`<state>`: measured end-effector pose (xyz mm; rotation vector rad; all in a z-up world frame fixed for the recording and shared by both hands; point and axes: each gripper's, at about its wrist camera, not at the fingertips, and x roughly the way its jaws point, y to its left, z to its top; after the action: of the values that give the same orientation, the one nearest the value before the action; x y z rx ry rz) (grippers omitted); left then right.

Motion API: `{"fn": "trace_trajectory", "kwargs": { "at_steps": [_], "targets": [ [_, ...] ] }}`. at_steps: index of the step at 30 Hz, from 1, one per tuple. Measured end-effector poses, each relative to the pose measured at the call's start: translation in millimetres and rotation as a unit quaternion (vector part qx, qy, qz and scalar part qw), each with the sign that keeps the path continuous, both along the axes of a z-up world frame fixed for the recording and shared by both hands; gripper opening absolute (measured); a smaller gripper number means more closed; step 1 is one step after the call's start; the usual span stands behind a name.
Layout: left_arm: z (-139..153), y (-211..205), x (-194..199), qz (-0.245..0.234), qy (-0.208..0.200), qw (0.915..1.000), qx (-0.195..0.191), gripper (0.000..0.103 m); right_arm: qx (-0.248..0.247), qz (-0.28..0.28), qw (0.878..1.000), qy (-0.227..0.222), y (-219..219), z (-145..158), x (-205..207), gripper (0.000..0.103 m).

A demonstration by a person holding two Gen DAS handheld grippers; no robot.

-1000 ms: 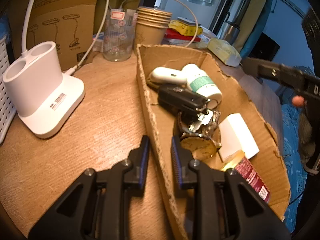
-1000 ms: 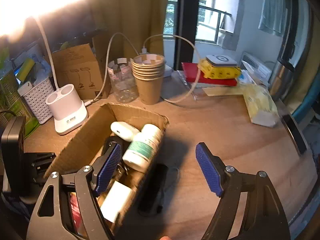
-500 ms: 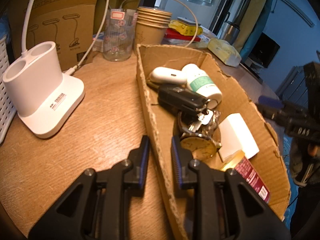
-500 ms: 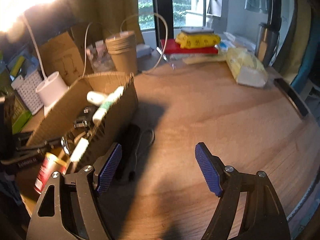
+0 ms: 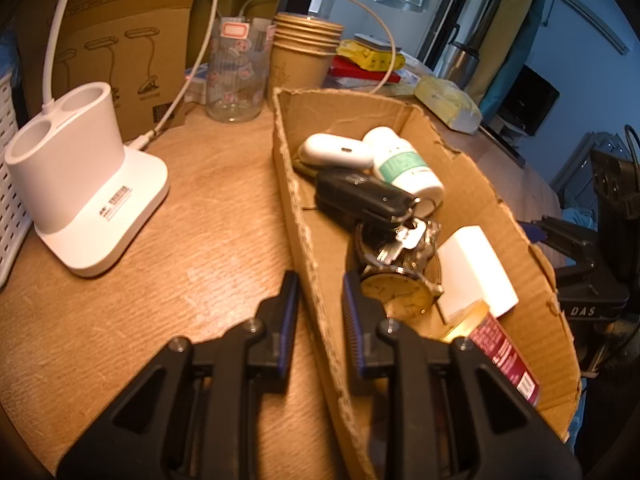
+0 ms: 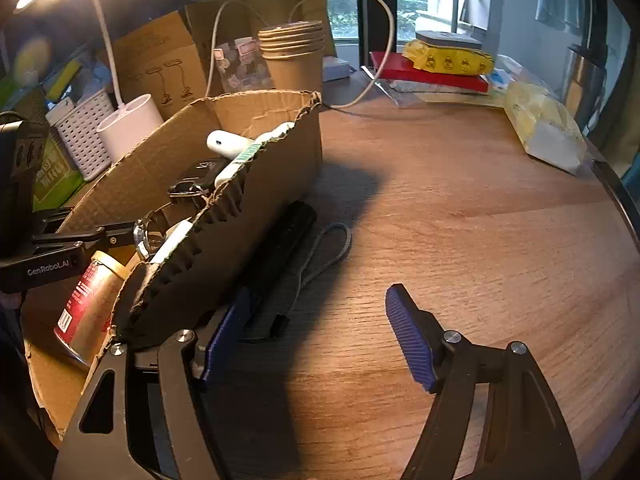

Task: Organize rigid objects
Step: 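Withdraw the right gripper and move it beside the box to the black flashlight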

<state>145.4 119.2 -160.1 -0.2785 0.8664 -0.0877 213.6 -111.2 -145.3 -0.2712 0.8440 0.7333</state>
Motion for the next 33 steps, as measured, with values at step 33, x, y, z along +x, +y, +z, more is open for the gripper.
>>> {"fn": "trace_trajectory", "kwargs": {
  "at_steps": [33],
  "targets": [
    [0,0,0,0.000,0.000,1.0000,0.000,0.024,-0.027,-0.024,0.999,-0.026,-20,-4,-4,0.075]
  ]
}}
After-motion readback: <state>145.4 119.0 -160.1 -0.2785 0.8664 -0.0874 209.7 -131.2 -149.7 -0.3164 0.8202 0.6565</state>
